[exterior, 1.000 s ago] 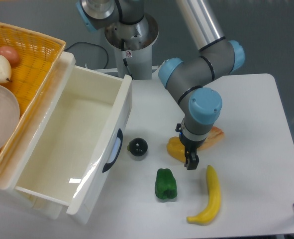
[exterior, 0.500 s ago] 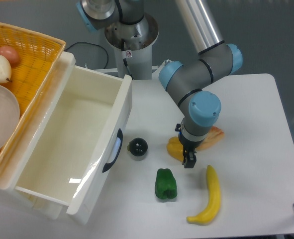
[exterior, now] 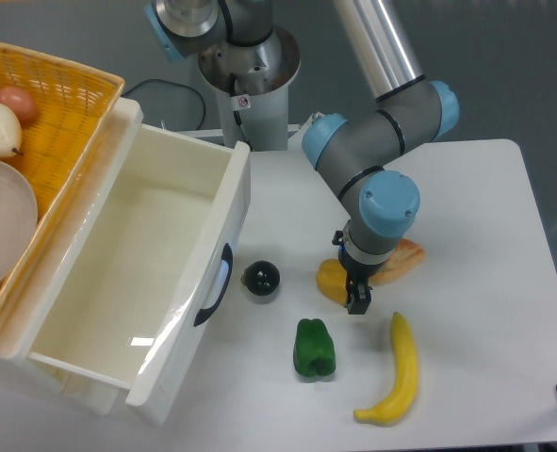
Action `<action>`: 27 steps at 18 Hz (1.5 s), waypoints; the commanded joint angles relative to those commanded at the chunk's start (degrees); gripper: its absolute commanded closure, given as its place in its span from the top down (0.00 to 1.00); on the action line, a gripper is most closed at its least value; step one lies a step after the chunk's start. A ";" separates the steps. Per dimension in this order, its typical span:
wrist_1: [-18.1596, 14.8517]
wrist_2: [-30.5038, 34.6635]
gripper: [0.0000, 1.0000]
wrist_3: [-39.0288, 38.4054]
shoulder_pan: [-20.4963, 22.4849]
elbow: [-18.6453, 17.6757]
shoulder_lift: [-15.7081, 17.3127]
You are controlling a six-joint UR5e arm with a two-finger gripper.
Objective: Pick up the yellow pepper
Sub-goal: 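Close the gripper on the yellow pepper, then lift the grasped yellow pepper up off the table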
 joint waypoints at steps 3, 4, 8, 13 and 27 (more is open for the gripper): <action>-0.09 0.09 1.00 -0.26 0.00 -0.27 0.00; 0.00 0.09 1.00 -0.44 0.00 -0.27 0.00; 0.70 0.17 0.90 -1.22 0.00 -0.27 -0.26; 0.79 0.18 0.48 -5.27 -0.35 0.35 -0.35; -9.21 0.00 0.32 -8.61 0.09 9.04 2.11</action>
